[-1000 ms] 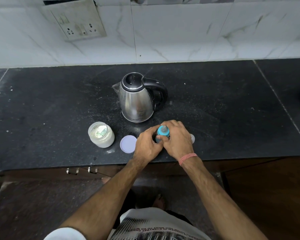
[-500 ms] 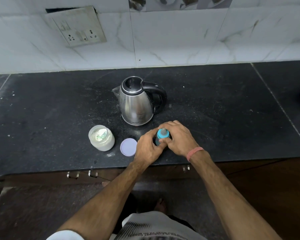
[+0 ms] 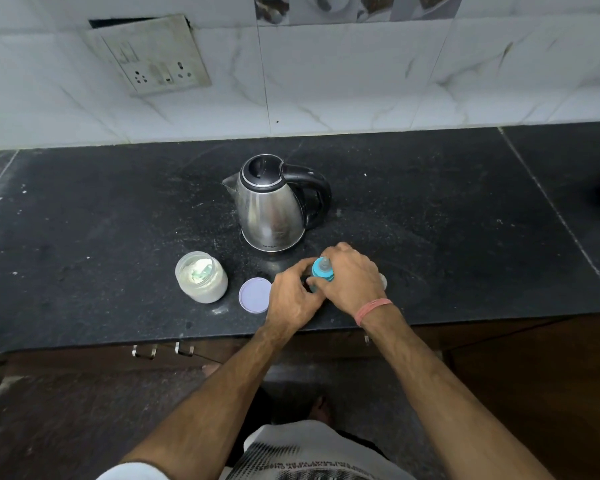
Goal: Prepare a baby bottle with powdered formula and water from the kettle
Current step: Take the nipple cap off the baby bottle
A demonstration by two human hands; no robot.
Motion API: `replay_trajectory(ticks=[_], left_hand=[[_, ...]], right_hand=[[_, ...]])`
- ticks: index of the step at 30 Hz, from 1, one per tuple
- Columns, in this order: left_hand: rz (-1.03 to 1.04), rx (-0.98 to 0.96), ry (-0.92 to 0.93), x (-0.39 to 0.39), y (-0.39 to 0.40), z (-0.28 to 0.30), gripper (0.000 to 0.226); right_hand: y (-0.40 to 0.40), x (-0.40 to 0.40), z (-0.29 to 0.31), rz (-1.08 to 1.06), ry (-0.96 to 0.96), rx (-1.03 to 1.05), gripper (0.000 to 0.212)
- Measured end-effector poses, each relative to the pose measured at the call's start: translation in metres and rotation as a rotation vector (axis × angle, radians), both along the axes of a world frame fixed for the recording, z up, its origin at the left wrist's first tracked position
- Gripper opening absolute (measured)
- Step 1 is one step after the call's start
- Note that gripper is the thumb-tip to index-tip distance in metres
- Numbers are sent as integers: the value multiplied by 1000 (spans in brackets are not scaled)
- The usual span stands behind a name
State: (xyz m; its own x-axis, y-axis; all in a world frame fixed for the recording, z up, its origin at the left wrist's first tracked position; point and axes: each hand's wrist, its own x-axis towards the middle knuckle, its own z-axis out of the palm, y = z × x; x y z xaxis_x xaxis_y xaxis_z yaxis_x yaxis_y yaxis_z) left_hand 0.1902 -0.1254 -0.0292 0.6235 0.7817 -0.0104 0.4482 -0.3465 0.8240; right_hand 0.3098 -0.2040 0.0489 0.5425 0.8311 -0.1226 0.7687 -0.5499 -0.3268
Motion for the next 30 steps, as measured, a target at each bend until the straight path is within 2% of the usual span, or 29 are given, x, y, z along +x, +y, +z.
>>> replay_trajectory(ticks=[6,13,20,26,30], left_hand=[[-28,14,9,0,3,-4,45],[-14,-3,15,-1,3,-9,60],[-40,14,59,-2,7,-7,58],[-50,12,38,-2,6,-3,51],[-36,0,50,-2,6,-7,51]], right_hand=[[6,2,12,90,-16,-42,59],[4,8,22,161,58,-89,60],[-1,9,22,228,98,-61,76],[5,6,24,86,39,-50,63],[6,8,31,177,-2,-77,45]])
